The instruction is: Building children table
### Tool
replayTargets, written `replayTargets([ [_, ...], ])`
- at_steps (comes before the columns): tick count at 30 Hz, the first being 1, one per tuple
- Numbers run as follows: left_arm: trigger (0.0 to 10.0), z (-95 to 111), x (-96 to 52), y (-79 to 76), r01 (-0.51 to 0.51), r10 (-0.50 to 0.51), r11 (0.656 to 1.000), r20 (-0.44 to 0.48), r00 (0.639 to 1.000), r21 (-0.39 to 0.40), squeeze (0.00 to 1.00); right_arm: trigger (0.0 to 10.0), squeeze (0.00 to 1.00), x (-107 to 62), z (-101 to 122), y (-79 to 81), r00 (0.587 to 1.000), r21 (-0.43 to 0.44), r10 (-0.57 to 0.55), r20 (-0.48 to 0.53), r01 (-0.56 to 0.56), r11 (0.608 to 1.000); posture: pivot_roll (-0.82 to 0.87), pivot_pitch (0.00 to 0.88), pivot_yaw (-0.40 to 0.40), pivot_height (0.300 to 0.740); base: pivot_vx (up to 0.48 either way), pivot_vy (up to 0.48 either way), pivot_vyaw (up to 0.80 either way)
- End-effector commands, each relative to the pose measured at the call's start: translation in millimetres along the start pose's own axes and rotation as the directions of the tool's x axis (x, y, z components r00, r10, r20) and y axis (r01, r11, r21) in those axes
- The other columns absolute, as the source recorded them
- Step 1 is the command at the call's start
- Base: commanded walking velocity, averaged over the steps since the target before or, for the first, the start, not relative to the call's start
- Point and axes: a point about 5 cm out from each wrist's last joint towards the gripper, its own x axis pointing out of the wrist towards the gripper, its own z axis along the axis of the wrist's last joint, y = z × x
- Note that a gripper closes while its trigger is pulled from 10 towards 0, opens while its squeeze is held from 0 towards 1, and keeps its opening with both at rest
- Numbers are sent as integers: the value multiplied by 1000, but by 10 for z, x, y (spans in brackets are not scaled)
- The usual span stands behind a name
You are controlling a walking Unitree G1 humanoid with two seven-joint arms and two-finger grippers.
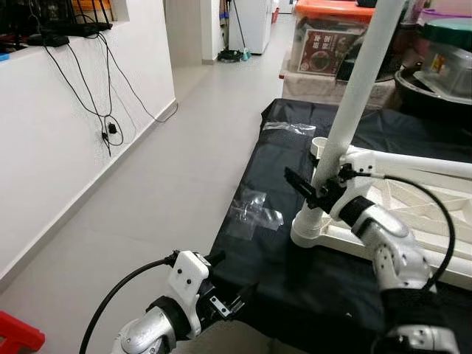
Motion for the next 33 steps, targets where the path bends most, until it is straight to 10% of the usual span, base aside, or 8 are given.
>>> replayTargets([
  [1, 10000, -34, -9, 3, -4, 4, 1000, -16, 1000, 8, 0, 10000, 0, 70, -8, 43, 996, 42, 93, -8, -93, 995, 53, 51, -23, 740, 0, 0, 0],
  [15, 10000, -29, -14, -1, -6, 6, 1000, -17, 1000, 5, 0, 10000, 0, 278, -70, 184, 858, 80, 503, -103, -497, 864, 75, 58, -22, 740, 0, 0, 0],
  [16, 10000, -28, -16, -2, -6, 6, 1000, -16, 1000, 6, 0, 0, 0, 303, -75, 178, 864, 78, 492, -110, -486, 870, 76, 60, -22, 740, 0, 0, 0],
  [26, 10000, -30, -17, -6, -7, 7, 1000, -17, 1000, 4, 0, 0, 0, 330, -130, 195, 850, 46, 511, -128, -510, 859, 72, 61, -22, 740, 0, 0, 0],
  [33, 10000, -32, -15, -6, -6, 6, 1000, -18, 1000, 5, 0, 0, 0, 395, -194, 233, 956, -27, 288, -63, -290, 957, 68, 63, -20, 740, 0, 0, 0],
])
